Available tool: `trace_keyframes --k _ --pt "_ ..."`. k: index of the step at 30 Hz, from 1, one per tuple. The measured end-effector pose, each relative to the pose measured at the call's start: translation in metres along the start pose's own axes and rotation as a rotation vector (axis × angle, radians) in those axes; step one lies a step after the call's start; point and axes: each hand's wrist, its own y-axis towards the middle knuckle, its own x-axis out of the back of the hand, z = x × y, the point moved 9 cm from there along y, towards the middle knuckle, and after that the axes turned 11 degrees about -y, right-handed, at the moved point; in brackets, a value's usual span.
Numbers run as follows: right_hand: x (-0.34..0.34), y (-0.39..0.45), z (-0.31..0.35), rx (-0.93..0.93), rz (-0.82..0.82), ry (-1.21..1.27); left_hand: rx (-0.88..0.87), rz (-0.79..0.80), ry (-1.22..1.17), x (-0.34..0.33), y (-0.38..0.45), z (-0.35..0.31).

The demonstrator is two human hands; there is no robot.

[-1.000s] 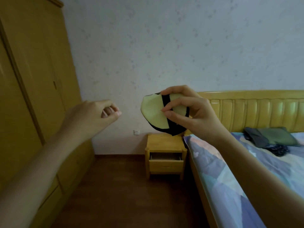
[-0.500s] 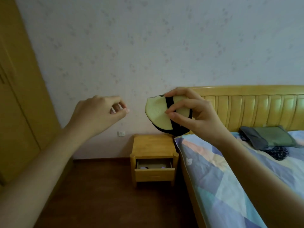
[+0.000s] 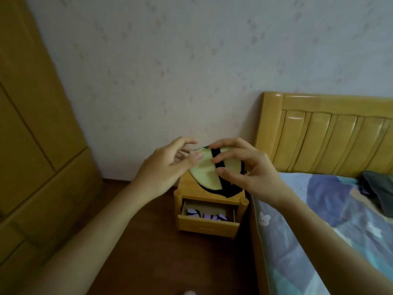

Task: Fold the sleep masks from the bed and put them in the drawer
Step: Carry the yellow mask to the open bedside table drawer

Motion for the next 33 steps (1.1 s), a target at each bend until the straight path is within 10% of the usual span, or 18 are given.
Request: trace_keyframes --k 15,33 --pt "-0.113 0.055 -0.363 -0.763 0.085 0.155 0.451 0.274 -0.321 -0.132 0.186 0.322" --pt "-0.351 -0.116 -0.655 -1.413 0.278 0.422 1.022 0.075 -0.463 -0.304 0.11 0.69"
